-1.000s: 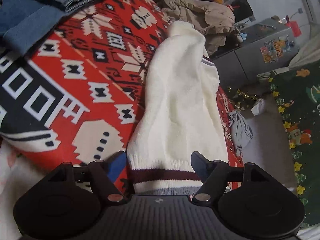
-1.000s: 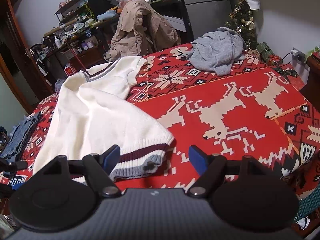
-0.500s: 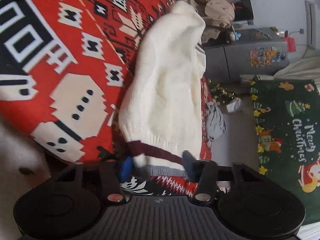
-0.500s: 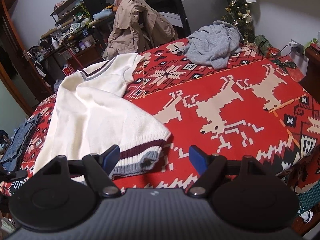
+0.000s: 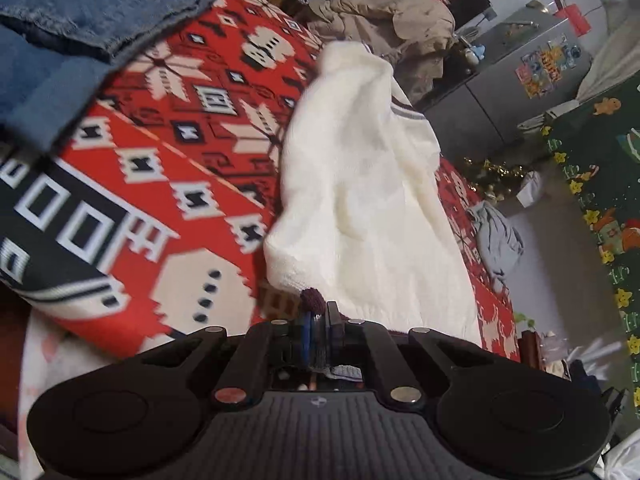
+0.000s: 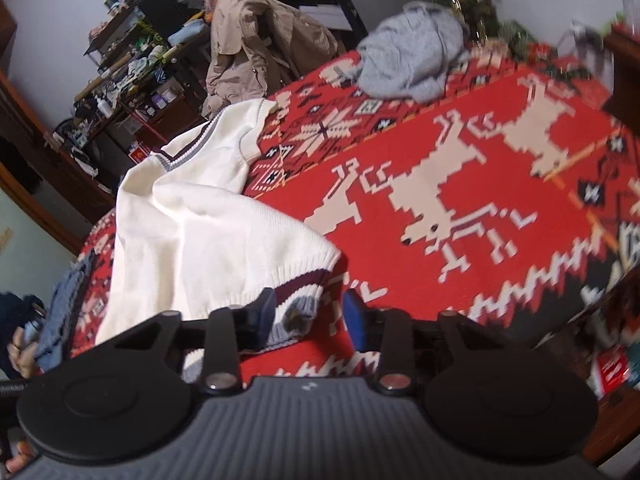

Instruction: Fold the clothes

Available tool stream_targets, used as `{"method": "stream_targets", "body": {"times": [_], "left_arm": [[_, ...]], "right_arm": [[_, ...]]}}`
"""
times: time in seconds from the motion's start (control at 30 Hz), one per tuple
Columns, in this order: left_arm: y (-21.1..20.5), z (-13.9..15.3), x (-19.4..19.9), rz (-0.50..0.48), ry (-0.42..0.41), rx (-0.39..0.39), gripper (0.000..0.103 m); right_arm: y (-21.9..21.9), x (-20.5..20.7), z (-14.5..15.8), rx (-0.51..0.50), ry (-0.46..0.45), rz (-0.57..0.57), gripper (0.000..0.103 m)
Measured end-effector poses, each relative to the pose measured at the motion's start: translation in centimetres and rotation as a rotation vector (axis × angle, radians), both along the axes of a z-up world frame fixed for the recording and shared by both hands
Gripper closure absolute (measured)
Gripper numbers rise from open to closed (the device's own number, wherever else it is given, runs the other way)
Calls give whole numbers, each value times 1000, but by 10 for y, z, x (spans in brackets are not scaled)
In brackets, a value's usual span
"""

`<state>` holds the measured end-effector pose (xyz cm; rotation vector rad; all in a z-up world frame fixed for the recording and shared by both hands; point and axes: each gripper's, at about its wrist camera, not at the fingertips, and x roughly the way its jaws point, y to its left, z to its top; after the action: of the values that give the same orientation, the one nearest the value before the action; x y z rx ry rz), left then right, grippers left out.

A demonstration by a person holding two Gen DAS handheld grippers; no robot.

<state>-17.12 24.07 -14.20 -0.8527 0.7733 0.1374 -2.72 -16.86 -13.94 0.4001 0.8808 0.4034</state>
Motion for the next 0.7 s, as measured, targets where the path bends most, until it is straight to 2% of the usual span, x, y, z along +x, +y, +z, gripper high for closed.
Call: {"method": "stream_targets", "body": {"times": [0.1, 0.17, 0.3, 0.4, 0.47, 0.53, 0.63, 0.7], "left_arm": [[7, -1, -2, 17, 6, -3, 97], [7, -1, -2, 26, 10, 2, 97], [14, 8, -7, 47, 2, 45, 97], [22, 19, -14, 52, 0, 65, 97], [22, 24, -18, 27, 17, 78, 97], [17, 24, -22, -14, 47, 111, 97], [8, 14, -24, -49, 109, 176, 97], [10, 7, -28, -40, 128, 172, 97]], "right_arm": [[4, 12, -8, 42, 41, -16, 68], [11, 20, -12, 44, 63, -7, 95], [26, 18, 0, -54, 8, 39, 98], [11, 12, 19, -54, -15, 35, 98], [-3, 5, 30, -37, -9, 64, 99], [-10, -8, 38, -65, -16, 107, 99], [-12, -28, 34, -107, -8, 148, 99], [-7, -34, 23, -124, 17, 163, 99]]}}
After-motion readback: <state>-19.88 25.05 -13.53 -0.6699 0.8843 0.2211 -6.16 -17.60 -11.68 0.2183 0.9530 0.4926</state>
